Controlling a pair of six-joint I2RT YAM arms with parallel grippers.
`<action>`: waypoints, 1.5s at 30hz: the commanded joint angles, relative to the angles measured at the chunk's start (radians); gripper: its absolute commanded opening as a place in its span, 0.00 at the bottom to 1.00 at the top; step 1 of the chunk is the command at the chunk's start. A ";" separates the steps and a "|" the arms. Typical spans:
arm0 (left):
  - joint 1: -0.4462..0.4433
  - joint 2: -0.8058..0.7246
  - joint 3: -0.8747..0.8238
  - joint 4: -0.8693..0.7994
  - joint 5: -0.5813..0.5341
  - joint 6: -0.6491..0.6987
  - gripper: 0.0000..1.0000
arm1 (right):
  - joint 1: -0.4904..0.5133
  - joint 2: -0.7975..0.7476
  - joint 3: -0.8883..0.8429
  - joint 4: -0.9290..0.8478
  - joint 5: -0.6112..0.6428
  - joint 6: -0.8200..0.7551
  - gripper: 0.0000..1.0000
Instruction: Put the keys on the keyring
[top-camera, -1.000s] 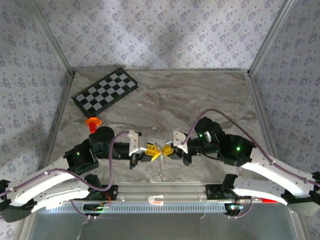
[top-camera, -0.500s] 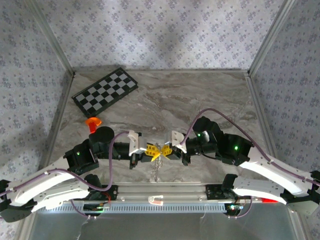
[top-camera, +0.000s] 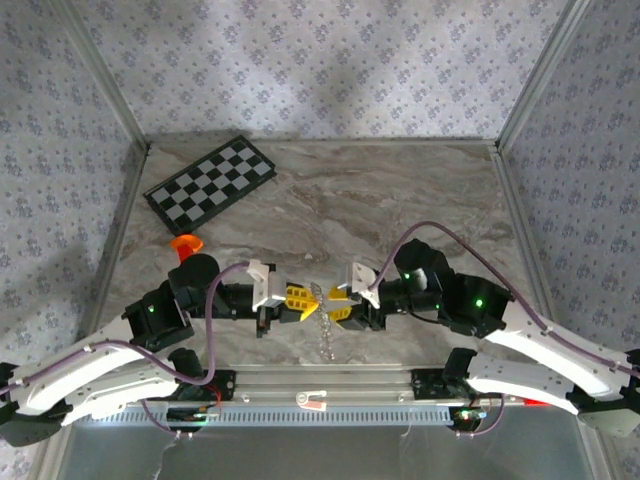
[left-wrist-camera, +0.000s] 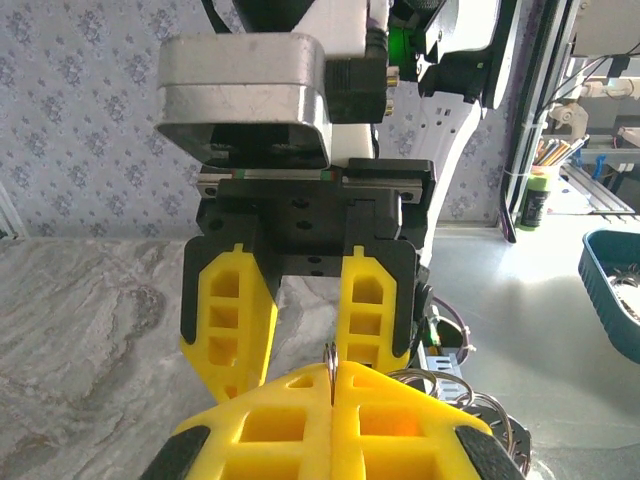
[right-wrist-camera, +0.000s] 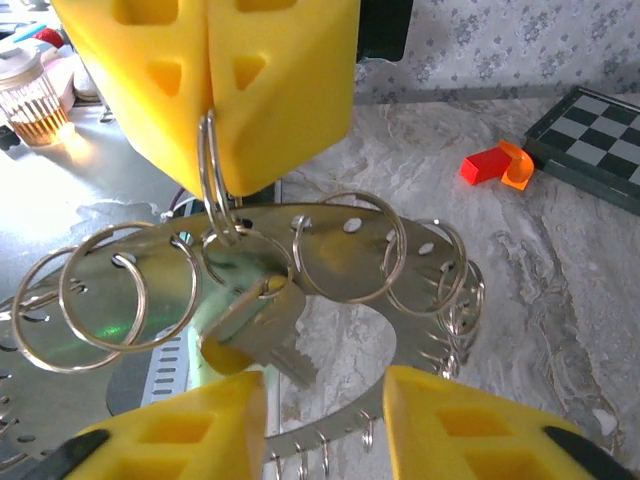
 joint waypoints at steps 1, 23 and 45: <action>0.001 -0.023 0.006 0.061 0.016 -0.011 0.00 | 0.001 -0.043 -0.035 0.047 -0.002 0.037 0.43; 0.000 -0.020 0.002 0.073 0.015 -0.023 0.00 | 0.023 -0.097 -0.162 0.278 -0.041 0.136 0.70; 0.000 -0.020 0.000 0.076 0.003 -0.030 0.00 | 0.028 -0.067 -0.191 0.367 -0.035 0.163 0.39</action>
